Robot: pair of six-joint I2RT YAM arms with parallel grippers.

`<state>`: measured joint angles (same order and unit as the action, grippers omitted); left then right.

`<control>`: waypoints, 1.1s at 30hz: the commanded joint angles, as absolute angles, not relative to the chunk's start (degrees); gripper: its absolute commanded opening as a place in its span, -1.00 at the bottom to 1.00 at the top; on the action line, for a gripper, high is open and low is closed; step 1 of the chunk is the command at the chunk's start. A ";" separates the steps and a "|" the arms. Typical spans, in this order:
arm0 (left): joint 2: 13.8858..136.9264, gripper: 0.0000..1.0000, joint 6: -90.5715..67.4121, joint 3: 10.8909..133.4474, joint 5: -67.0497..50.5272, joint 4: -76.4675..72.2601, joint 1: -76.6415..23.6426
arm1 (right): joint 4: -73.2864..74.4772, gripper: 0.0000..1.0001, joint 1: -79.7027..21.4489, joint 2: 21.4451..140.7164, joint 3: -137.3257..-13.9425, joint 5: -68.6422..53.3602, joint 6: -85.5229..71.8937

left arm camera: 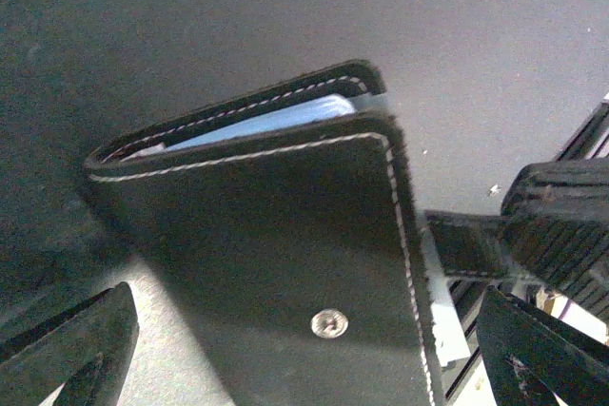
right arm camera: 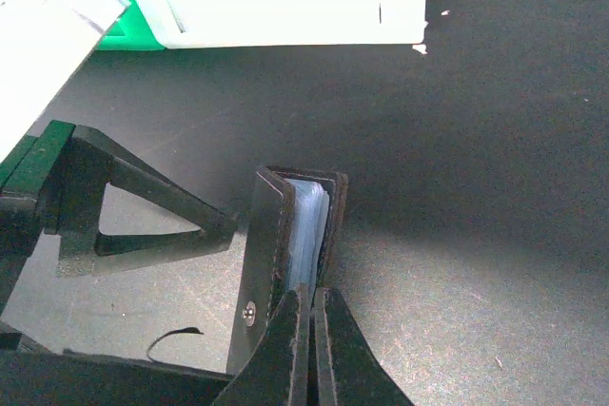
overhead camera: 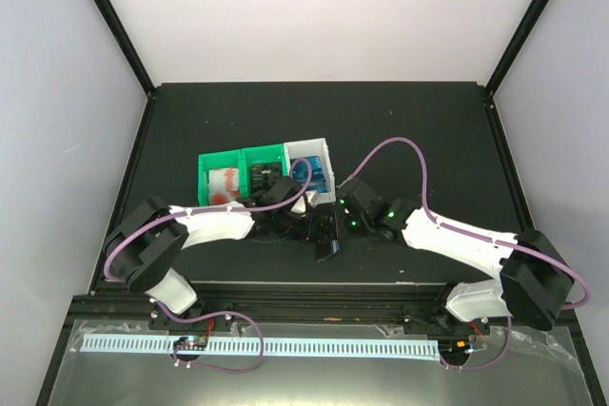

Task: Put the credit cards into the card holder
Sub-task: Open the card holder at the center of the board.

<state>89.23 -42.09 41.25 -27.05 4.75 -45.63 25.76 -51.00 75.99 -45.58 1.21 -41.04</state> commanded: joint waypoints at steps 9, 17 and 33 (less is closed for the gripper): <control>88.72 0.84 -41.38 42.17 -20.61 9.33 -46.76 | 27.38 -0.98 -50.89 74.65 -45.18 5.59 -42.38; 87.88 0.42 -40.52 41.34 -20.31 9.85 -46.77 | 29.30 -0.98 -50.88 75.23 -45.68 9.10 -43.82; 84.13 -0.15 -40.38 39.32 -14.83 12.21 -46.58 | 30.95 -0.80 -50.84 78.13 -45.44 14.07 -43.84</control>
